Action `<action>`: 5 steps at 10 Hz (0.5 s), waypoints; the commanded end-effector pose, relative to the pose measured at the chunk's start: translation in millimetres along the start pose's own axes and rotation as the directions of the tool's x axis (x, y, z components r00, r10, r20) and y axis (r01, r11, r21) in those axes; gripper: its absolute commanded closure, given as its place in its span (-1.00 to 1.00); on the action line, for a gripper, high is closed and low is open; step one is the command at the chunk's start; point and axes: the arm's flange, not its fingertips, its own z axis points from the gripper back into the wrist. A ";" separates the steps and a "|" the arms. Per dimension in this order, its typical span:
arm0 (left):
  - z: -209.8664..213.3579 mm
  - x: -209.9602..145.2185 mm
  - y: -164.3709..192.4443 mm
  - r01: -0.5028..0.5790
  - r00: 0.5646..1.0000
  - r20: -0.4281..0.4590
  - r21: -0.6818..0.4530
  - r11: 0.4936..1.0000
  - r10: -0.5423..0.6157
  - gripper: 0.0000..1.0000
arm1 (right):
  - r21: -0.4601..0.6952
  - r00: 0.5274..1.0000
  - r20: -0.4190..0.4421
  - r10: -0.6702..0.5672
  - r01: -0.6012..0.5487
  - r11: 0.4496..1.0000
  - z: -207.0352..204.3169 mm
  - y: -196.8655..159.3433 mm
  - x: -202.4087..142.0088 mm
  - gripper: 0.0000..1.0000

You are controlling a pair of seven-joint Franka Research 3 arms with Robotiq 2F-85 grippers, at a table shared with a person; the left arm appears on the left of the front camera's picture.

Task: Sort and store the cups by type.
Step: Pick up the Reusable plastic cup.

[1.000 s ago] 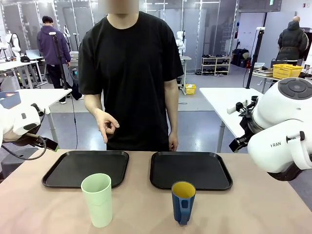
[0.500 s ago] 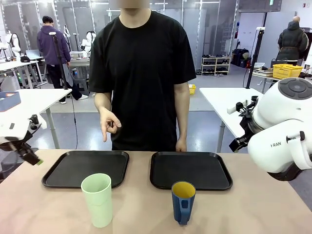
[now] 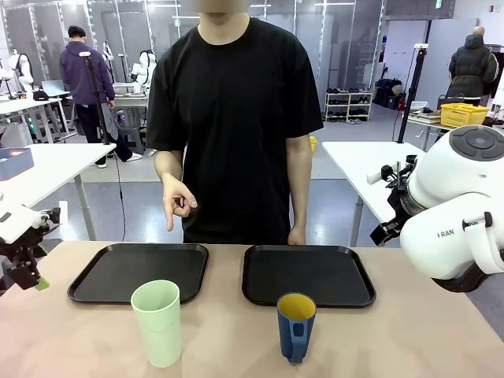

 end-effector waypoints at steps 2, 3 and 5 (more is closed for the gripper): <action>-1.4 0.2 4.4 -0.046 0.999 0.027 0.028 0.999 0.045 -1.00 | 0.000 1.000 -0.001 0.011 -0.011 1.000 -1.1 0.1 -1.0 -1.00; 1.6 -0.5 1.4 -0.021 1.000 0.009 0.007 1.000 0.021 -1.00 | 0.000 1.000 -0.001 0.011 -0.011 1.000 -1.1 0.1 -1.0 -1.00; -33.1 8.1 -12.1 0.160 0.987 0.006 -0.162 0.974 -0.161 -1.00 | 0.000 1.000 -0.001 0.011 -0.011 1.000 -1.1 0.1 -1.0 -1.00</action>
